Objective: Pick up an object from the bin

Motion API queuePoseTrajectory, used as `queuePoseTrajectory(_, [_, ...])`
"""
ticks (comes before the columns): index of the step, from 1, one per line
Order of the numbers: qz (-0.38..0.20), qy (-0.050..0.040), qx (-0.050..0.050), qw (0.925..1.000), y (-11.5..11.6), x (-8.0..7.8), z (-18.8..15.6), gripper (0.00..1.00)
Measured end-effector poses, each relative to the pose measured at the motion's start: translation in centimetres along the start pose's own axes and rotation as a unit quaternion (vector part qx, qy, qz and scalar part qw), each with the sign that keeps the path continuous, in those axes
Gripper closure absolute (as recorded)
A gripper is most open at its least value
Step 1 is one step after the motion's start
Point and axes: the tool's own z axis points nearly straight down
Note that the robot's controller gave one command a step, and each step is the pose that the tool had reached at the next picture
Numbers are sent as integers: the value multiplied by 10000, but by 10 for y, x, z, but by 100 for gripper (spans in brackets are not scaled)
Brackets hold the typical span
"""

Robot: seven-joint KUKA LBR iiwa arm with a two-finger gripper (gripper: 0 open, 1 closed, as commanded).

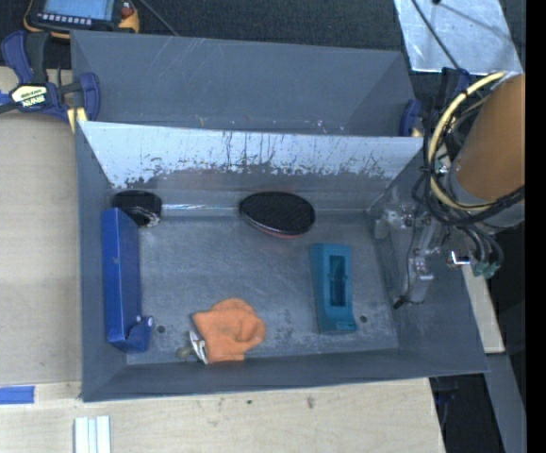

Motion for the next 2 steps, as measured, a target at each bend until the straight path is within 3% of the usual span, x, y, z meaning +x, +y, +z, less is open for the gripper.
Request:
queuePoseTrajectory(1, [-16,-43,6,10000,0,-2,-4,0])
queuePoseTrajectory(2, [-649,-55,11,9979,8,-14,46,0])
